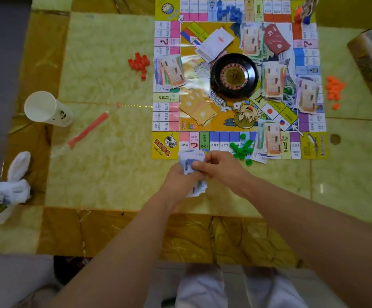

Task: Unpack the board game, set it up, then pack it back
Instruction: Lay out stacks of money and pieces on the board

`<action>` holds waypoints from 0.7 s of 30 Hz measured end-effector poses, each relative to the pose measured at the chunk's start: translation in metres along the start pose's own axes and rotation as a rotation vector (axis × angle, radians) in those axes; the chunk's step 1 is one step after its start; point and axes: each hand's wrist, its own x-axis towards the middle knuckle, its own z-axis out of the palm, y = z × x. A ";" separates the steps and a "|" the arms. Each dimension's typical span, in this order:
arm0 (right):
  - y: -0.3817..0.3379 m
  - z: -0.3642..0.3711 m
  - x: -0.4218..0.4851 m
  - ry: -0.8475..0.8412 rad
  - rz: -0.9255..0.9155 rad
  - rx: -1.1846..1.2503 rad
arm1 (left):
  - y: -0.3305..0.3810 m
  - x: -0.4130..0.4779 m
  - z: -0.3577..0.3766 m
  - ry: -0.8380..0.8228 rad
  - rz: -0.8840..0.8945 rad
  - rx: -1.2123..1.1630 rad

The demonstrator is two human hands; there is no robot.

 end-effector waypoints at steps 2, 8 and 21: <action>-0.006 -0.014 -0.003 0.046 -0.033 0.025 | 0.012 0.001 0.010 -0.031 -0.037 -0.075; -0.014 -0.058 -0.011 0.160 -0.066 0.075 | 0.042 0.011 0.044 -0.092 -0.080 -0.096; 0.000 -0.153 -0.013 0.244 -0.118 0.022 | 0.069 0.030 0.125 -0.048 -0.135 -0.171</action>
